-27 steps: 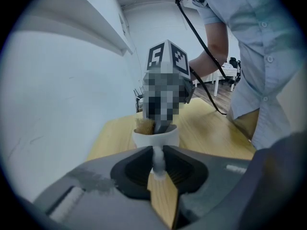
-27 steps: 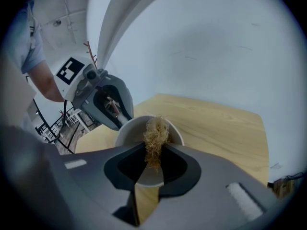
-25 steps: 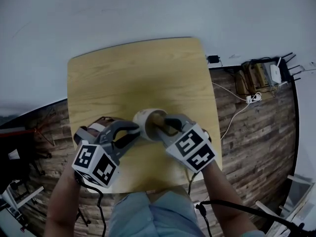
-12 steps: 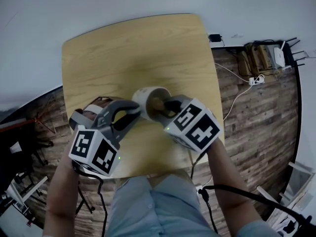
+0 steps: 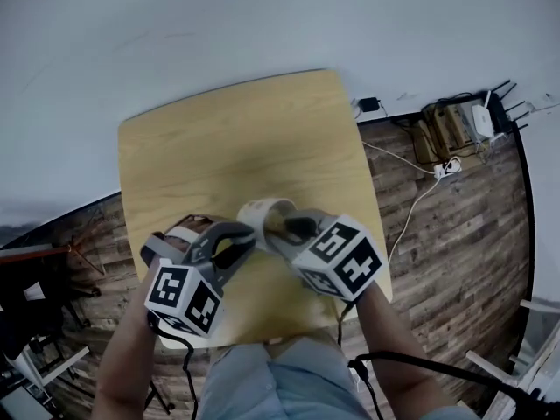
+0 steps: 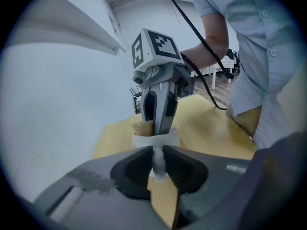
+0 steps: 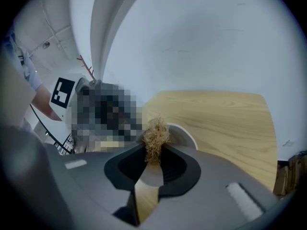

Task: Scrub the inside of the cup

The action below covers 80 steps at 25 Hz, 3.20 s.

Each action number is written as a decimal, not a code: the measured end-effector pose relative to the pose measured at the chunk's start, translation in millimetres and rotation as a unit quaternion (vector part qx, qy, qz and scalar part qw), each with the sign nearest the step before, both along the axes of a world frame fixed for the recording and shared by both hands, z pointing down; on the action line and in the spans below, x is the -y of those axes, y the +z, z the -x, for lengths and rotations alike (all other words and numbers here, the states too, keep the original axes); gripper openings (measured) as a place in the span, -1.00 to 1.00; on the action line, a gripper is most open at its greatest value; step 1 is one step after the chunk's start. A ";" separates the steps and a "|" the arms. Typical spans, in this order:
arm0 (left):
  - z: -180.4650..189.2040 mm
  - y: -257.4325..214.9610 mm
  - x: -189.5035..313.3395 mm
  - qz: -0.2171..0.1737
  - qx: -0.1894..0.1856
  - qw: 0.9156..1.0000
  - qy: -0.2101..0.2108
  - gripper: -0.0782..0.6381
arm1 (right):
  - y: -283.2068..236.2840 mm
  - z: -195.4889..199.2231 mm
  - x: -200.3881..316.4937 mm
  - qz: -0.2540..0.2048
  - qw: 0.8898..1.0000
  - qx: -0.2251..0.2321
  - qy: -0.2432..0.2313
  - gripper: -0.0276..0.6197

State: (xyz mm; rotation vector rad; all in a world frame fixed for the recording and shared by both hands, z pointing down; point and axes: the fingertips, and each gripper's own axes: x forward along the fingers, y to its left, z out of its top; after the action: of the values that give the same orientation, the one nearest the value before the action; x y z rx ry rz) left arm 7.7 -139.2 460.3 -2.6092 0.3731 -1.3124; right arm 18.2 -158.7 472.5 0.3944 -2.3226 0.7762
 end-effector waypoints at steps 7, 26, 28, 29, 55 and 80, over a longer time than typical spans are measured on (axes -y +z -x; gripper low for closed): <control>0.8 -5.0 1.9 0.001 -0.002 1.000 0.000 -0.52 | -2.2 -14.1 15.5 -0.035 0.999 -0.020 0.031 -0.70; 3.1 -5.1 3.7 -0.009 -0.004 1.000 -0.007 -0.52 | 16.3 -27.5 -9.8 -0.017 0.998 -0.055 0.023 -0.70; 3.2 -4.4 3.1 -0.010 -0.003 1.000 -0.007 -0.52 | 14.8 -25.9 -16.0 -0.005 0.999 -0.045 0.021 -0.70; 3.0 -4.2 2.9 -0.011 -0.003 1.000 -0.007 -0.52 | 13.2 -24.5 -18.0 0.000 0.999 -0.037 0.022 -0.70; -2.5 -6.6 4.6 -0.005 -0.011 1.000 -0.008 -0.52 | -6.5 -46.2 9.7 -0.054 0.995 -0.017 0.080 -0.70; -3.9 0.5 -7.5 -0.013 0.004 1.000 0.005 -0.52 | -24.4 -22.9 -14.9 -0.036 0.997 0.025 0.067 -0.70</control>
State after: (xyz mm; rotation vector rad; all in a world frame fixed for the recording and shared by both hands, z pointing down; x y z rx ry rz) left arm 11.6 -131.7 460.9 -2.5819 0.3718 -1.3047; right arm 41.0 -143.8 448.0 0.5746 -2.3945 0.7762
